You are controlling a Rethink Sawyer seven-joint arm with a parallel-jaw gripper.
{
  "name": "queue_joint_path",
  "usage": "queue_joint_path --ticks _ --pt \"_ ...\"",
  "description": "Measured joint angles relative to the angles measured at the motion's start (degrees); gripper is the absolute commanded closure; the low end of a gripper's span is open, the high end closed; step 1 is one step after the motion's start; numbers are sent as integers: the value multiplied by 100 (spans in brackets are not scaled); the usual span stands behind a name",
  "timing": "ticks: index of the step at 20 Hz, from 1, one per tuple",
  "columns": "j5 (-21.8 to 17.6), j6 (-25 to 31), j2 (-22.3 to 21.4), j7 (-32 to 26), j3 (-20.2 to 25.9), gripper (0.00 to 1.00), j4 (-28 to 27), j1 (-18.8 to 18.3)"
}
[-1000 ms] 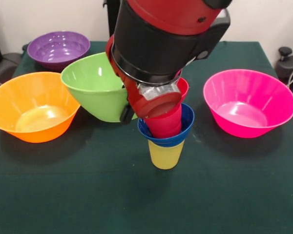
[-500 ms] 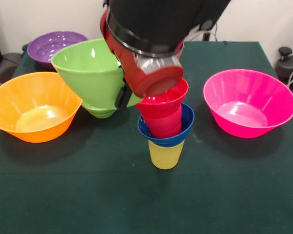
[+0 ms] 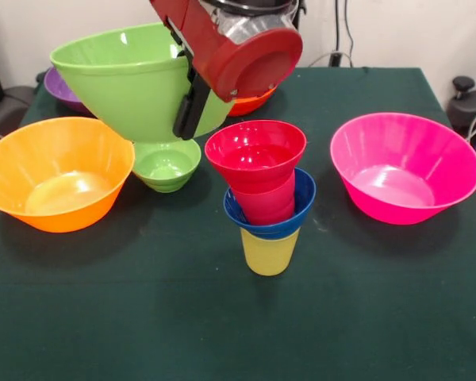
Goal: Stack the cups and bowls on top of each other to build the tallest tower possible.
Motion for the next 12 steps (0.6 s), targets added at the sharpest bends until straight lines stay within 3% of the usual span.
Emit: queue_joint_path --ticks 12 --pt "0 0 77 -13 -2 100 5 91"
